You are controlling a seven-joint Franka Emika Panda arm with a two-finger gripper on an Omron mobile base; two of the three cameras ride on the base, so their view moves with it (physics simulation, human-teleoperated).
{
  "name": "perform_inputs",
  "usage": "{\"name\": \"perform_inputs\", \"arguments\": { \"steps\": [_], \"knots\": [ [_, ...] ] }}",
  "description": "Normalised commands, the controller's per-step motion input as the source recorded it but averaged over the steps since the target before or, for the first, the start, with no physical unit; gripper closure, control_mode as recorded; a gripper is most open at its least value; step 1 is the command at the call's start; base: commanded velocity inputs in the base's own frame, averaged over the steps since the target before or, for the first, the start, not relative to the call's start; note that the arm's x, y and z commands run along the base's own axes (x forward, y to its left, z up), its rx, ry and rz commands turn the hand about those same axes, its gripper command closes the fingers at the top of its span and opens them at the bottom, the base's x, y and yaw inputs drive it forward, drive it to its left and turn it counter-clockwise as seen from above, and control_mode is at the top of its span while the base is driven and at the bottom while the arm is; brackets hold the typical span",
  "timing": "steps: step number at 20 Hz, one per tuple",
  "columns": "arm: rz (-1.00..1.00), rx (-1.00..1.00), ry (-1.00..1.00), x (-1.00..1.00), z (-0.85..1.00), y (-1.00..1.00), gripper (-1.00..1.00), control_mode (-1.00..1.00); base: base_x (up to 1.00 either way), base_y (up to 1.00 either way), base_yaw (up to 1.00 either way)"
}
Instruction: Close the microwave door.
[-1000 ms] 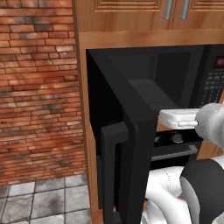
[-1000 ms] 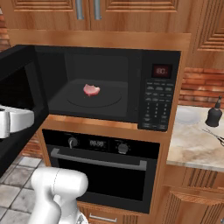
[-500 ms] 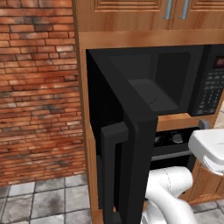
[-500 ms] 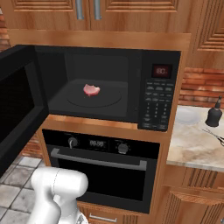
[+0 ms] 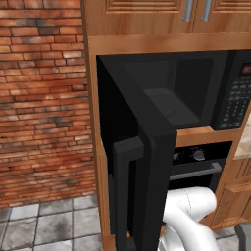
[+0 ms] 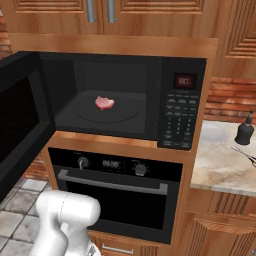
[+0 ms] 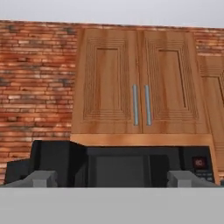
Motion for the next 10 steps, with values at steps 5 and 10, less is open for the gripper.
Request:
{"name": "perform_inputs", "arguments": {
  "steps": [5,10],
  "knots": [
    [-0.05,-0.18,-0.14,-0.34,-0.54,1.00,-1.00,-1.00,0.00,0.00,0.00],
    [-0.25,-0.29,0.02,0.19,-0.23,1.00,-1.00,-1.00,0.00,0.00,0.00]
  ]
}}
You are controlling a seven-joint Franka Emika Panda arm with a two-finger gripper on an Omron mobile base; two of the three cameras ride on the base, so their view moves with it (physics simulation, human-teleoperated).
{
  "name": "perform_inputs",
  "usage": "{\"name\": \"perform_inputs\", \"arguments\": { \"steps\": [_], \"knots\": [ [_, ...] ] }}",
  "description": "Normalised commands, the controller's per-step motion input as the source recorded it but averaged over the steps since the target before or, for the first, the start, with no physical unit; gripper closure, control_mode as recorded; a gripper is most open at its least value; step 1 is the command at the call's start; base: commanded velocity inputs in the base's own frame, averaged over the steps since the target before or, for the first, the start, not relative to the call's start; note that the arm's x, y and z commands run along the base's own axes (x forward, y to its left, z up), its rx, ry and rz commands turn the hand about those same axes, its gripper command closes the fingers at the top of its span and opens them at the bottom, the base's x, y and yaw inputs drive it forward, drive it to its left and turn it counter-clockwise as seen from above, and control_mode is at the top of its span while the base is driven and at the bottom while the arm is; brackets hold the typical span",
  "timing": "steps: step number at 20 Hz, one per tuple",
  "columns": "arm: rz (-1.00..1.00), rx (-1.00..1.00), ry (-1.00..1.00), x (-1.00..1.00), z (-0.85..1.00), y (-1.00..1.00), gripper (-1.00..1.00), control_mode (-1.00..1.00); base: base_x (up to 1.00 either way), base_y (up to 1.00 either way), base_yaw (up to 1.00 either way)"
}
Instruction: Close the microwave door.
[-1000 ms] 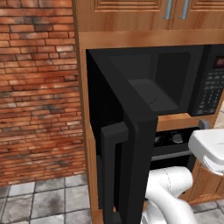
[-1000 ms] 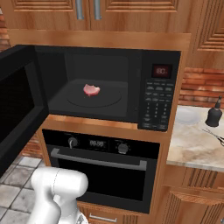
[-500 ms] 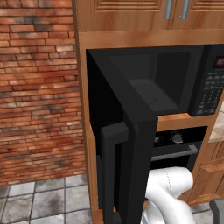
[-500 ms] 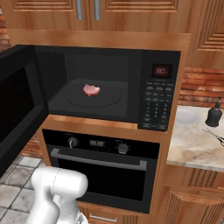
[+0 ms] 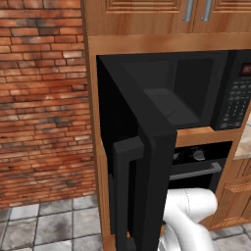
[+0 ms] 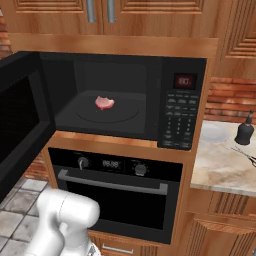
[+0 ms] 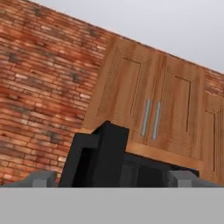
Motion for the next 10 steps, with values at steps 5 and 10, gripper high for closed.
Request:
{"name": "perform_inputs", "arguments": {
  "steps": [5,10],
  "knots": [
    [-0.32,-0.33,0.04,0.50,-0.30,1.00,-1.00,-1.00,0.00,0.00,0.00],
    [-0.44,-0.34,0.01,1.00,-0.52,0.99,-1.00,-1.00,0.00,0.00,0.00]
  ]
}}
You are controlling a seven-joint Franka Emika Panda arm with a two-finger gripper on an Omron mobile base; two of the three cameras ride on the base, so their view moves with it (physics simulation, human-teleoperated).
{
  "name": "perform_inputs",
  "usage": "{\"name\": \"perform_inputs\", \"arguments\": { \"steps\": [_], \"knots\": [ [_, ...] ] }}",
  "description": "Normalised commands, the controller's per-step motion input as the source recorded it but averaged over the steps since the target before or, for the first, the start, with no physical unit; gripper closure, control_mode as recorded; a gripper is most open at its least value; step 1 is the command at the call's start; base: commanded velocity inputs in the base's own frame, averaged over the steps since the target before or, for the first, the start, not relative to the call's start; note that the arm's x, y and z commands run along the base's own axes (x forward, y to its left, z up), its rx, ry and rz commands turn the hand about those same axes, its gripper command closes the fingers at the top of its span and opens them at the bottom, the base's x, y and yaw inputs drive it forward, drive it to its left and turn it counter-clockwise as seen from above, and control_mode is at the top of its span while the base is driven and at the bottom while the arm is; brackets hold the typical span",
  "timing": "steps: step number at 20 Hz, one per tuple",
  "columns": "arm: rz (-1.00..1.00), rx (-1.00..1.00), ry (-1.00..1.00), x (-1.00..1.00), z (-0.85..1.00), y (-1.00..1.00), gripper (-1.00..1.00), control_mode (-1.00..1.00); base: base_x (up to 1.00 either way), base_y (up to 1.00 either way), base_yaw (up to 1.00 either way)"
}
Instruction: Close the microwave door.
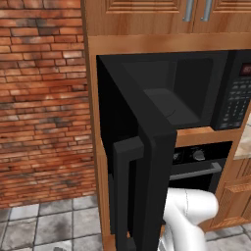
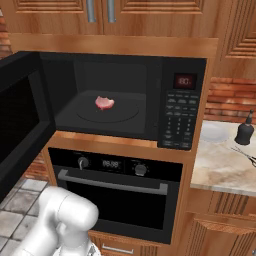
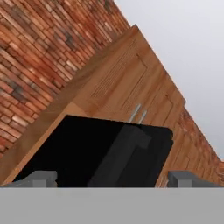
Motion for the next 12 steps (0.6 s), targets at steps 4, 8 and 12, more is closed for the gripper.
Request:
{"name": "perform_inputs", "arguments": {
  "steps": [4,8,12],
  "knots": [
    [-0.44,-0.27,0.00,1.00,-0.52,0.76,-1.00,-1.00,0.00,0.00,0.00],
    [-0.50,-0.28,0.00,1.00,-0.49,0.51,-1.00,-1.00,0.00,0.00,0.00],
    [-0.52,-0.16,0.06,1.00,-0.19,0.01,-1.00,-1.00,0.00,0.00,0.00]
  ]
}}
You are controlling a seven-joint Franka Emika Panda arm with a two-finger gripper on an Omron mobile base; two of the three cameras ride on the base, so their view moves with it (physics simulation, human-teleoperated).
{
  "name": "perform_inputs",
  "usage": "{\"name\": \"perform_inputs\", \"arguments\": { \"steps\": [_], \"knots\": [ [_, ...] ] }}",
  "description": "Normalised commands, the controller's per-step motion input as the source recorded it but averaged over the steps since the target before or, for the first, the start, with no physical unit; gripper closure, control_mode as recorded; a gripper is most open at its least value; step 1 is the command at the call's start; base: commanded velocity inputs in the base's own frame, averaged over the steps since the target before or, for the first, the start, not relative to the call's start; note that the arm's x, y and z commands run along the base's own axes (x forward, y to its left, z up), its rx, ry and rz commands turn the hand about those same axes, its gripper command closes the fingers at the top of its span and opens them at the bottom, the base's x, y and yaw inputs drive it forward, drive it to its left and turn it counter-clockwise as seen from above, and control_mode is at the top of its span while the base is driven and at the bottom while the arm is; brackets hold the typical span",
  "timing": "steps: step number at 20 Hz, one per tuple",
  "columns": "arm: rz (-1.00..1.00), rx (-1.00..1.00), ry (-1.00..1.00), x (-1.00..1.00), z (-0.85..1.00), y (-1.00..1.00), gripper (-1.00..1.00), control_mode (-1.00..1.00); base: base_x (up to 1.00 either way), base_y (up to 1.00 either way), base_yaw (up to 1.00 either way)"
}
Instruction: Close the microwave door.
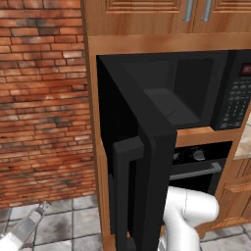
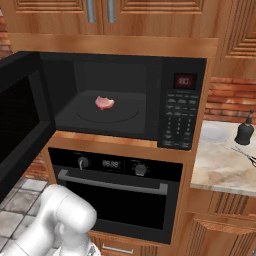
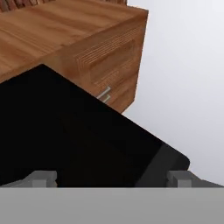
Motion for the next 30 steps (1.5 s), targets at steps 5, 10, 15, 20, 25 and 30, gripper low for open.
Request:
{"name": "perform_inputs", "arguments": {
  "steps": [5,10,15,20,25,30],
  "knots": [
    [-0.45,-0.01,0.11,0.79,0.00,-0.55,-1.00,-1.00,0.00,0.00,0.00],
    [-0.21,0.09,0.06,0.23,0.00,-1.00,-1.00,-1.00,0.00,0.00,0.00],
    [-0.02,0.18,0.00,0.15,-0.03,-1.00,-1.00,-1.00,0.00,0.00,0.00],
    [0.00,0.09,-0.01,0.23,0.20,-1.00,-1.00,-1.00,0.00,0.00,0.00],
    [0.00,0.05,0.00,0.26,0.50,-1.00,-1.00,-1.00,0.00,0.00,0.00],
    [0.02,0.05,0.00,0.62,0.34,-1.00,-1.00,-1.00,0.00,0.00,0.00]
  ]
}}
